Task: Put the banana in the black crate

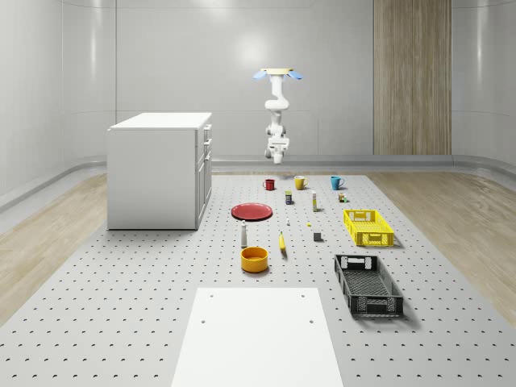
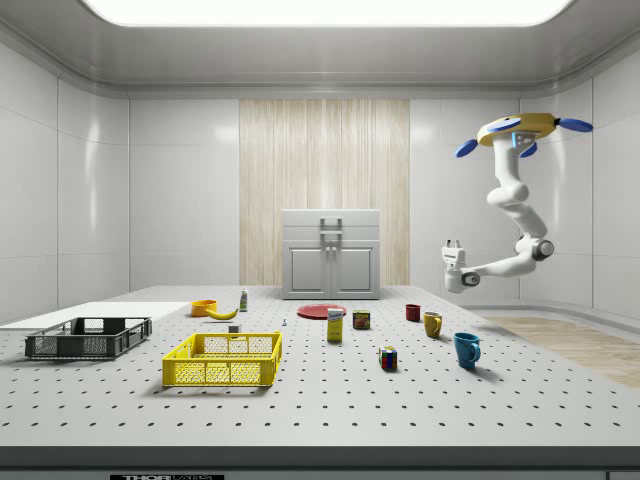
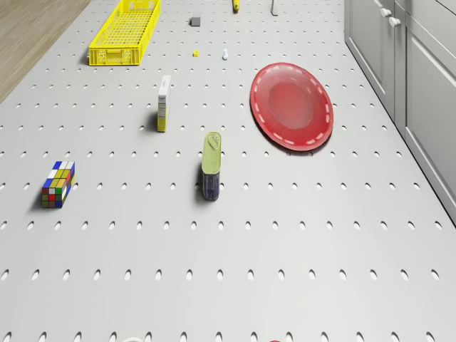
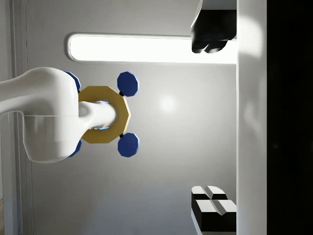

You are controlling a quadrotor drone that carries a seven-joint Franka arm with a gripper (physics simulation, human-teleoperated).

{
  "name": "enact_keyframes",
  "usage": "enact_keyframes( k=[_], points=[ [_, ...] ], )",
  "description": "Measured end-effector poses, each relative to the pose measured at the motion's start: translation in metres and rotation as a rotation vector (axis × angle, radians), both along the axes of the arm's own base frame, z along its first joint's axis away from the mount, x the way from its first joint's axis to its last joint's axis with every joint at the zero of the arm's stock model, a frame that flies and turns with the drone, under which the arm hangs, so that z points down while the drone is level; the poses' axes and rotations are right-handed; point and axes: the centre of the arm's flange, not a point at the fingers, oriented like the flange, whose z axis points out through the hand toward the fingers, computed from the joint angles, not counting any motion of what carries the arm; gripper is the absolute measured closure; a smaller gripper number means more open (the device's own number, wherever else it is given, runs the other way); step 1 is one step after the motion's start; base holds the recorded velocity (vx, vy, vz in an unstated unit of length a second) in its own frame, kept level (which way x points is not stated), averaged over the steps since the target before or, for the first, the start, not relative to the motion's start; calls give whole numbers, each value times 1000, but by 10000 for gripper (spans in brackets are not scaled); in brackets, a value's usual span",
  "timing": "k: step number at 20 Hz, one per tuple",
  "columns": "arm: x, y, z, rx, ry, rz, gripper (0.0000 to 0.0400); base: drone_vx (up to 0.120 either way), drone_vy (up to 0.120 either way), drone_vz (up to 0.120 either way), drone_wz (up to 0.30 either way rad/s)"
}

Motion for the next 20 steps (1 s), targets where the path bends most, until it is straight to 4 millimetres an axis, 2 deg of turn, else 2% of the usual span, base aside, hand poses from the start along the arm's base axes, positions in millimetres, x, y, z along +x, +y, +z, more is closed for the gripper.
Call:
enact_keyframes(
  k=[7, 12, 16, 20],
  points=[
    [-1, 8, -1, -76, -5, -2, 0, 120, 0, 0, 0],
    [-1, 22, -3, -221, -9, -6, 0, 120, 0, 0, 0],
    [-1, 44, -12, -461, -11, -12, 0, 120, 0, 0, 0],
    [0, 76, -40, -891, -12, -24, 0, 120, 0, 0, 0]
  ],
)
